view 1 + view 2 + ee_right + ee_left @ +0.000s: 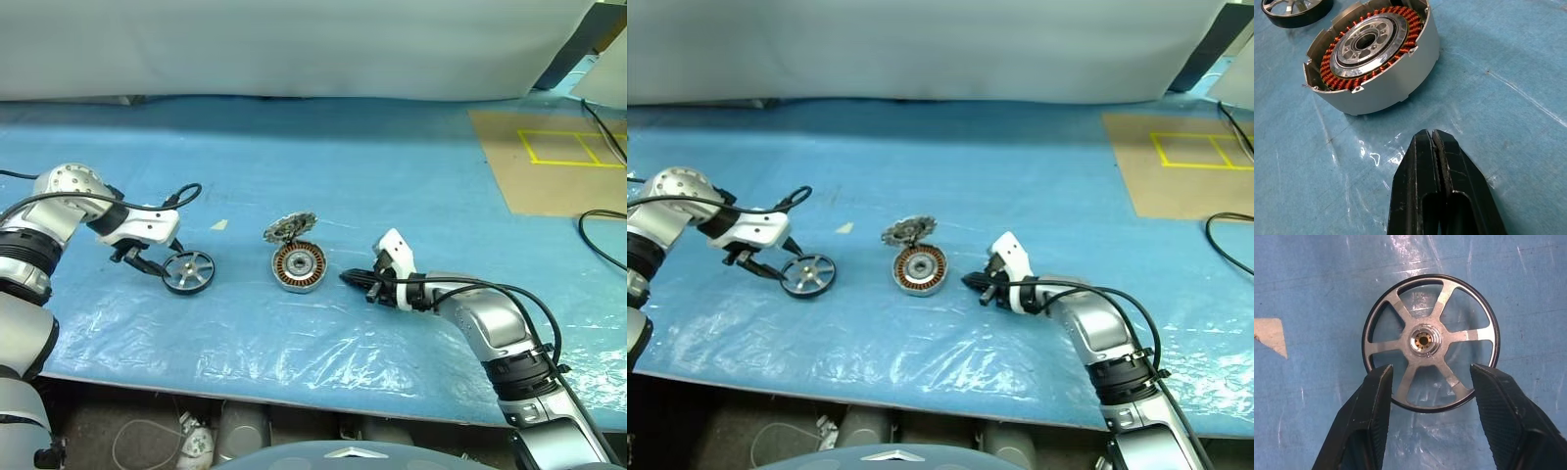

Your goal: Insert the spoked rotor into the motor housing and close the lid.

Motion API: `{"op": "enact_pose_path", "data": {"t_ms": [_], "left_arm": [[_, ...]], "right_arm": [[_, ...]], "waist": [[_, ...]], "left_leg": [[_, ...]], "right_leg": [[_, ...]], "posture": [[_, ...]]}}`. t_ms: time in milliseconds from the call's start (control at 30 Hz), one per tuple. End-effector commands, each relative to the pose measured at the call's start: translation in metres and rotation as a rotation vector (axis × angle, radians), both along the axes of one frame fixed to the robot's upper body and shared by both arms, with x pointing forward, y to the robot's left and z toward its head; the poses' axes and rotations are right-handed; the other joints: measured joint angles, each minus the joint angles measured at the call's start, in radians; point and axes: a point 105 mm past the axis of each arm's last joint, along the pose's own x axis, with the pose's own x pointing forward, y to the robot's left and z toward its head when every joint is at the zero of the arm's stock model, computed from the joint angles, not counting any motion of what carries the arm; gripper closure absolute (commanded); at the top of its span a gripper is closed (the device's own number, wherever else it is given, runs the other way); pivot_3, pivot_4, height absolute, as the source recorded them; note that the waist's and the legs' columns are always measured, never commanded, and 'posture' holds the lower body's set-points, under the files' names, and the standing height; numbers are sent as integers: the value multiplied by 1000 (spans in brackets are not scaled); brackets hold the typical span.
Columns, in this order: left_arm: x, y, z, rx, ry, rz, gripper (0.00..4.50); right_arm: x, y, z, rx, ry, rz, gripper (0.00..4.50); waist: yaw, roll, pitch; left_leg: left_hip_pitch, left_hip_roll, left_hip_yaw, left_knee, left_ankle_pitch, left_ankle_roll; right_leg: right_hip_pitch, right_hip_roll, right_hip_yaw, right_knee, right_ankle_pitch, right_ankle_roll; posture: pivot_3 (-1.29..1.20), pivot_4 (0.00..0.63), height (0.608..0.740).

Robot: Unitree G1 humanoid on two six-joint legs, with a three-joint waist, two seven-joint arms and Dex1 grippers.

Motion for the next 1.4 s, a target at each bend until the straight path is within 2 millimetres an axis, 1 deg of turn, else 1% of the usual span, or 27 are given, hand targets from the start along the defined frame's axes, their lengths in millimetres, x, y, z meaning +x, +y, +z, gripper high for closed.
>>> {"op": "enact_pose_path", "data": {"t_ms": [33,167,300,433,500,667,733,800,867,1000,1267,1400], "left_arm": [[1,1,1,6,-23,-20,1880],[5,0,-2,17,-64,-49,1880],[7,1,-5,20,-93,-61,1880],[10,0,-7,22,-127,-71,1880],[11,-5,-9,4,-143,-89,1880],[15,-25,-8,-81,-210,-166,1880],[13,-26,-9,-95,-190,-165,1880],[10,-21,-12,-69,-167,-167,1880],[8,-21,-13,-67,-163,-181,1880],[8,-27,-9,-116,-164,-188,1880],[5,-33,-14,-122,-150,-224,1880],[2,-24,-21,-85,-118,-195,1880]], "right_arm": [[0,5,14,10,-45,20,4500],[-4,7,17,12,-44,26,4500],[-5,11,27,15,-49,33,4500],[-4,13,31,15,-46,32,4500],[-4,15,33,13,-46,34,4500],[-6,18,34,15,-39,41,4500],[-7,17,32,13,-36,39,4500],[-7,15,29,13,-31,32,4500],[-7,15,26,10,-29,29,4500],[-7,16,23,11,-27,26,4500],[-7,21,31,13,-38,30,4500],[-8,20,39,8,-43,28,4500]], "waist": [[0,0,0],[0,0,0],[-1,0,0],[1,0,0],[2,0,0],[6,0,0],[6,0,0],[5,0,0],[3,0,0],[3,0,0],[5,0,0],[4,0,0]], "left_leg": [[0,0,0,0,0,0],[0,0,0,1,0,0],[0,0,-1,2,0,0],[0,0,-1,3,0,0],[0,0,-1,3,0,0],[0,0,-1,5,0,0],[0,0,-1,5,0,0],[0,0,-1,5,0,0],[1,0,-1,5,0,0],[1,0,-1,5,0,0],[1,0,-1,5,0,0],[1,0,-1,5,0,0]], "right_leg": [[0,0,0,0,0,0],[0,0,0,2,0,0],[0,0,0,3,0,0],[0,-1,0,4,0,0],[0,-1,0,5,0,0],[0,-2,0,7,0,0],[0,-3,0,7,0,0],[0,-2,0,8,0,0],[0,-2,0,8,0,0],[-1,-2,0,8,0,0],[-1,-3,0,8,0,0],[-1,-2,0,8,0,0]], "posture": [[0,150,740],[0,150,740],[0,150,740],[0,150,740],[0,150,740],[0,150,740],[0,150,740],[0,150,740],[0,150,740],[0,150,740],[0,150,740],[0,150,740]]}}
